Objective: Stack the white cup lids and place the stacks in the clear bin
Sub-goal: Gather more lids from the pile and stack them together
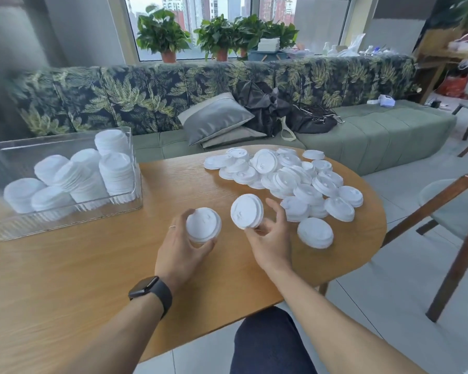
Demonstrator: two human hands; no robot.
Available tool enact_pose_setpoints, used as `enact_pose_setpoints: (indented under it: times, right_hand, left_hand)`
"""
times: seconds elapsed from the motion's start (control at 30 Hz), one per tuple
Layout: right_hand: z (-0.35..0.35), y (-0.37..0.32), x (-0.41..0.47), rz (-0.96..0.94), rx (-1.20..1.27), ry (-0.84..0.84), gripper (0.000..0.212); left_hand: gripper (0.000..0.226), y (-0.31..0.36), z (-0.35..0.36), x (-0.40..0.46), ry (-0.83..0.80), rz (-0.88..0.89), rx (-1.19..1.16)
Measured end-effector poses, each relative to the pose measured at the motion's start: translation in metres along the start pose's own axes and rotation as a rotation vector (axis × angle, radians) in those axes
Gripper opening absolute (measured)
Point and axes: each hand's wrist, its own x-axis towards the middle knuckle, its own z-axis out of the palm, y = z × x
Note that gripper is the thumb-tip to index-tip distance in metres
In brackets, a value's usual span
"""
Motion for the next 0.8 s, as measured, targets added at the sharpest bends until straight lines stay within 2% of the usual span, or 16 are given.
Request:
enact_pose_setpoints:
  times: [0.17, 0.27, 0.47, 0.8]
  right_hand:
    - [0.043, -0.009, -0.009, 0.205, 0.156, -0.199, 0.037]
    - [0.067, -0.015, -0.015, 0.285, 0.296, -0.347, 0.028]
    - [0.103, -0.025, -0.026, 0.338, 0.341, -0.540, 0.034]
    - [0.124, -0.024, -0.028, 0.405, 0.485, -0.532, 0.047]
  left_hand:
    - [0.078, -0.035, -0.039, -0.009, 0.068, -0.029, 0.023]
    - [0.079, -0.053, -0.058, -0.016, 0.100, -0.040, 0.044]
    - [0.079, -0.081, -0.089, -0.030, 0.168, -0.069, 0.058]
    - [0.089, -0.091, -0.097, -0.040, 0.253, -0.100, -0.019]
